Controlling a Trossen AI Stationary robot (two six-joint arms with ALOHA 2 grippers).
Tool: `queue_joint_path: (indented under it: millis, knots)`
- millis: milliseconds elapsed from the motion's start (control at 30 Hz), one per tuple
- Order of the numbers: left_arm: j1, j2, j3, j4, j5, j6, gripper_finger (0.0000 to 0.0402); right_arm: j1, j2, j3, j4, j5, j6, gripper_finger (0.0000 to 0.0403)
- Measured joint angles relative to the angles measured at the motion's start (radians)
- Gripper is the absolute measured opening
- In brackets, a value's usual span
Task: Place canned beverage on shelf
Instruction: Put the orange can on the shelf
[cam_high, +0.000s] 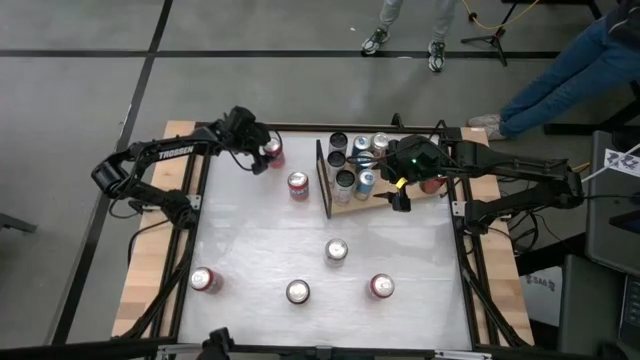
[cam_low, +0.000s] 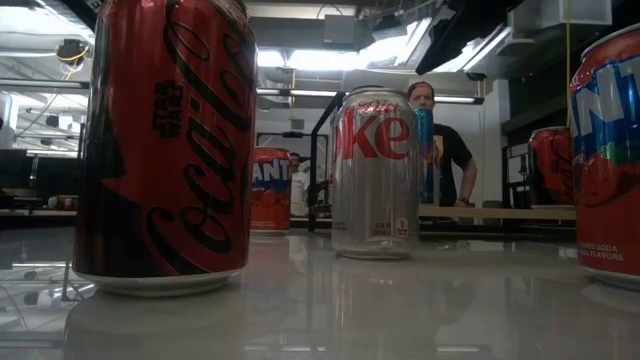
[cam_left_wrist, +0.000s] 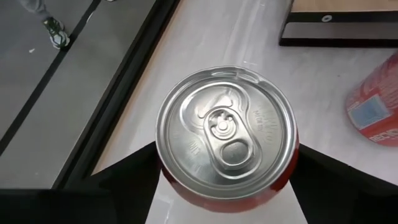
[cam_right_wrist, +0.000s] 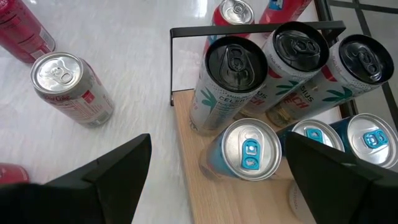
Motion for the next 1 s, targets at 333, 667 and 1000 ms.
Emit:
queue_joint_path:
  millis: [333, 667, 1000]
  knots:
    - [-0.070, -0.001, 0.001, 0.000, -0.045, -0.027, 0.0278, 0.000, 0.000, 0.000, 0.000, 0.000, 0.000, 0.0357]
    - [-0.146, -0.001, 0.001, 0.000, -0.081, -0.106, 0.0277, 0.000, 0.000, 0.000, 0.000, 0.000, 0.000, 0.0357]
    - [-0.184, -0.001, 0.001, 0.005, -0.091, -0.179, 0.0276, 0.000, 0.000, 0.000, 0.000, 0.000, 0.000, 0.0357]
